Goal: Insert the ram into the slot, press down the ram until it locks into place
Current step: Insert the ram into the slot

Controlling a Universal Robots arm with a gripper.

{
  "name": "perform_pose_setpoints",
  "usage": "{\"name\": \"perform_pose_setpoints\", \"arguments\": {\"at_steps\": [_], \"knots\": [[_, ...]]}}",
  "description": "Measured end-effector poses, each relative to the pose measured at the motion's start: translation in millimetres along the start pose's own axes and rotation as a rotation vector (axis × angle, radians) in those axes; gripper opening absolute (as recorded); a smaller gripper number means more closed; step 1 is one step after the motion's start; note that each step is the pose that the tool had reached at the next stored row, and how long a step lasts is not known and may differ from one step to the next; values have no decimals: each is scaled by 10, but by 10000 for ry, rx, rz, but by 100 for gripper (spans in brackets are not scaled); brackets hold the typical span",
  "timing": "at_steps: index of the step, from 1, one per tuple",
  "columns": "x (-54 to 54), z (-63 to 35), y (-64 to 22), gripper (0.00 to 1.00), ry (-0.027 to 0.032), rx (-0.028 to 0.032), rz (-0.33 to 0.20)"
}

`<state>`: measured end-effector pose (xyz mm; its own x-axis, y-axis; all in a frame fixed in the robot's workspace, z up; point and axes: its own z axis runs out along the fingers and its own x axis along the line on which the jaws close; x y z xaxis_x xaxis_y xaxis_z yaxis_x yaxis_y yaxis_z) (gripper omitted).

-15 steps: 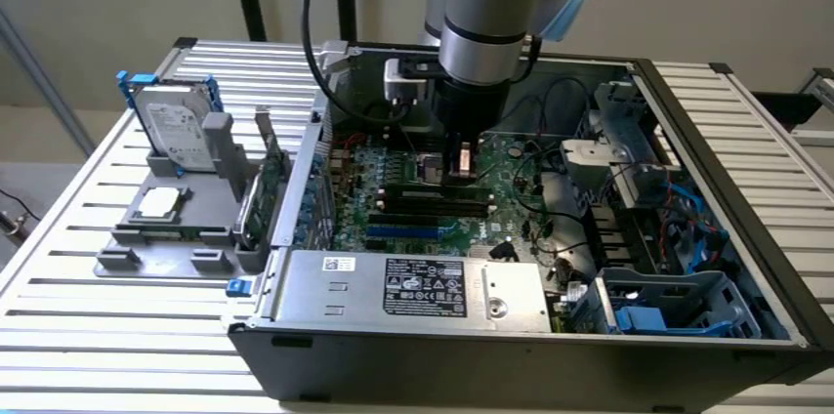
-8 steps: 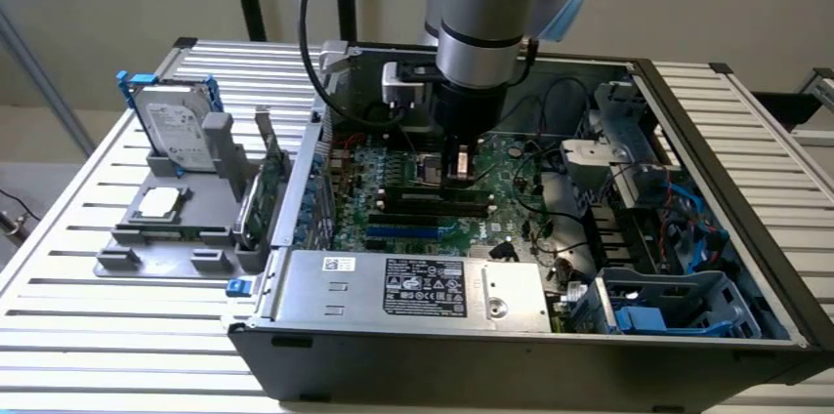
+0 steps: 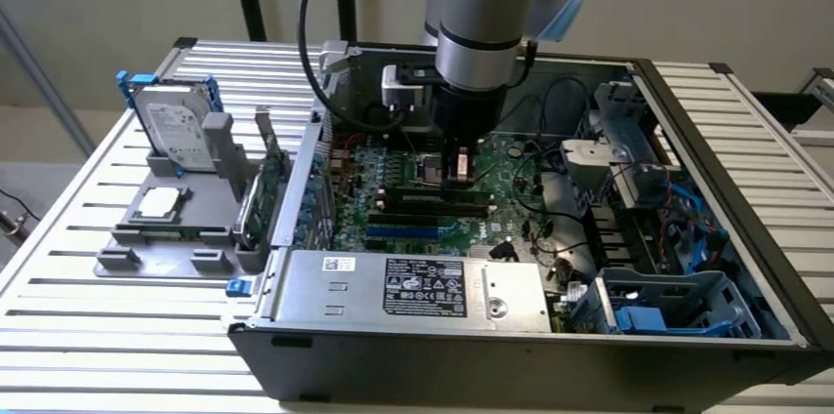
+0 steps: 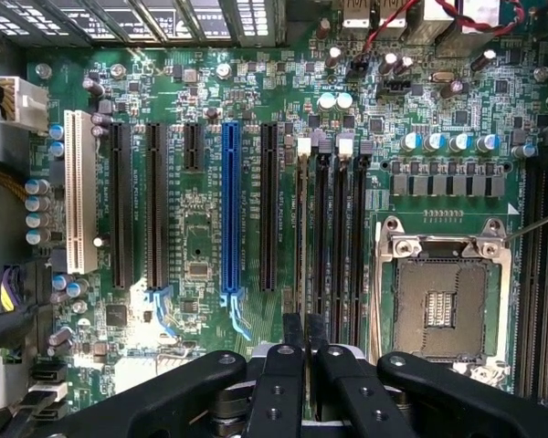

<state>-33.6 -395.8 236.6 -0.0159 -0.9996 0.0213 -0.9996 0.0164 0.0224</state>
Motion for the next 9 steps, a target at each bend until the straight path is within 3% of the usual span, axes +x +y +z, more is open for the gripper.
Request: {"name": "perform_pose_setpoints", "arguments": {"at_steps": [9], "knots": [[0, 18, 10, 13, -1, 27, 63]]}}
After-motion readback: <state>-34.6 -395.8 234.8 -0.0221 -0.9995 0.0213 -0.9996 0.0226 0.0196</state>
